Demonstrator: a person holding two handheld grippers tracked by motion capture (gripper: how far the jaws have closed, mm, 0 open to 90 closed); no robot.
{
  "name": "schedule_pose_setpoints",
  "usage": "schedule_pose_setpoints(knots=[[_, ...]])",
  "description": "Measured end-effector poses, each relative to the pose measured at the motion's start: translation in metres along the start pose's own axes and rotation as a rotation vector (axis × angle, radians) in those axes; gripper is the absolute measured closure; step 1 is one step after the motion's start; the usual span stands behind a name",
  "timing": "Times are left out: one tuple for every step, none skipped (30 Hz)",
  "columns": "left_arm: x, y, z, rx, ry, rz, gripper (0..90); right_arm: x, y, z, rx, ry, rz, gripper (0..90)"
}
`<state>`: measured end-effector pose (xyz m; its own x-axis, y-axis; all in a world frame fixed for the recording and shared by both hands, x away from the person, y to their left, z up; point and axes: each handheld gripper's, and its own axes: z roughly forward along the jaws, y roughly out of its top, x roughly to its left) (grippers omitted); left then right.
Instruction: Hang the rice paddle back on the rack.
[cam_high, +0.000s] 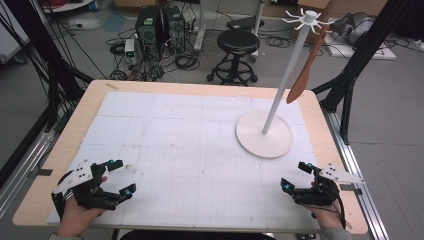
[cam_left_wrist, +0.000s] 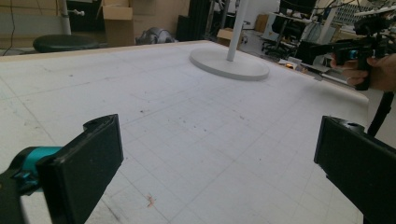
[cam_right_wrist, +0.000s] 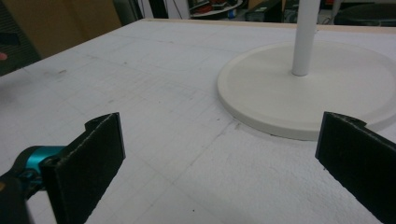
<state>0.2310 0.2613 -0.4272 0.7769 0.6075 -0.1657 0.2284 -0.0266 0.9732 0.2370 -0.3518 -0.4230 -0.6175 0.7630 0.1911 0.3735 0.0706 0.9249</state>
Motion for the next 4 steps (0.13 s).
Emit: schedule_pose_setpoints(knots=[[0.0000, -0.0001, -0.0001, -0.001, 0.000, 0.000, 1.8, 0.0006, 0.0002, 0.0009, 0.000, 0.008, -0.004, 0.2], [0.0001, -0.0001, -0.0004, 0.000, 0.000, 0.001, 1.8, 0.0009, 0.0003, 0.0015, -0.001, 0.013, -0.006, 0.2], [0.0002, -0.0003, -0.0006, 0.001, 0.001, 0.002, 1.8, 0.0010, 0.0005, 0.0019, -0.003, 0.017, -0.011, 0.2], [0.0001, -0.0003, -0.0007, 0.002, 0.000, 0.001, 1.8, 0.0013, 0.0007, 0.0021, -0.005, 0.020, -0.011, 0.2]])
